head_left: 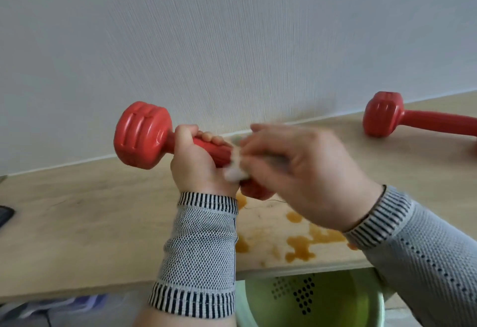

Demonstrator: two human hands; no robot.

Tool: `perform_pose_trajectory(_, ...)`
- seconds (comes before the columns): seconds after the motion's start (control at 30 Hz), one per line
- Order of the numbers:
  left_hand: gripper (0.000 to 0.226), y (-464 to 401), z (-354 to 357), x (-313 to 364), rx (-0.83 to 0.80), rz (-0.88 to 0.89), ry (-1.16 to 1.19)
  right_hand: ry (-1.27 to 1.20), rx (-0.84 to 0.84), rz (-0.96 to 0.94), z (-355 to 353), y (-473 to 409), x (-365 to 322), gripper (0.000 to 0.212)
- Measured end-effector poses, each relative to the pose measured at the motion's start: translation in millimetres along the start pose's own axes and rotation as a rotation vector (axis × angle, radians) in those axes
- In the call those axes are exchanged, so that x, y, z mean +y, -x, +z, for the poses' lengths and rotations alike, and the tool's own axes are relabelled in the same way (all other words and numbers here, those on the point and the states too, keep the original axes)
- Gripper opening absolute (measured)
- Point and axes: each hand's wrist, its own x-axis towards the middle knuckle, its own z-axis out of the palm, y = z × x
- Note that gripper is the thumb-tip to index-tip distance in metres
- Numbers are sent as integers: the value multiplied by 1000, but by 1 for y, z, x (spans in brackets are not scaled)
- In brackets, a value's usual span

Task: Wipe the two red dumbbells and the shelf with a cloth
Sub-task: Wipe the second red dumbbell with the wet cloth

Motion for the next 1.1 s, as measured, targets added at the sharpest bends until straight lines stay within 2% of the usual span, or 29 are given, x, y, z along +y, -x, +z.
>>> perform_pose_trajectory(0.07,29,0,-2,0,21,33,-51,138,-158,-160,7,3,6,26)
perform_pose_trajectory(0.1,29,1,-3,1,25,31,-57,142,-189,-171,6,2,9,30)
perform_pose_trajectory(0.17,30,4,-2,2,6,-26,-37,110,-208,-101,3,-1,13,34)
perform_pose_trajectory(0.23,28,8,0,1,-26,-122,1,19,-214,53,0,-4,18,33)
perform_pose_trajectory(0.3,26,12,3,0,-44,-205,54,-274,-223,287,-5,-8,20,34)
perform_pose_trajectory(0.47,29,20,7,3,-64,-305,268,-1042,-4,834,5,-6,29,47)
perform_pose_trajectory(0.57,30,18,8,6,2,-278,419,-1349,39,916,18,-6,28,61)
perform_pose_trajectory(0.67,36,15,6,8,107,-218,462,-1518,-31,775,17,-3,19,53)
perform_pose_trajectory(0.73,40,11,4,9,148,-213,469,-1346,-52,695,20,-4,14,37)
perform_pose_trajectory(0.77,40,9,4,10,152,-219,471,-1212,-49,646,23,-5,10,39)
perform_pose_trajectory(0.83,37,7,4,11,136,-214,425,-847,-30,497,27,0,11,75)
perform_pose_trajectory(0.9,31,6,5,11,131,-183,384,-500,-45,270,28,9,9,88)
perform_pose_trajectory(1.1,21,3,5,7,180,-135,178,-40,-44,-21,24,13,11,79)
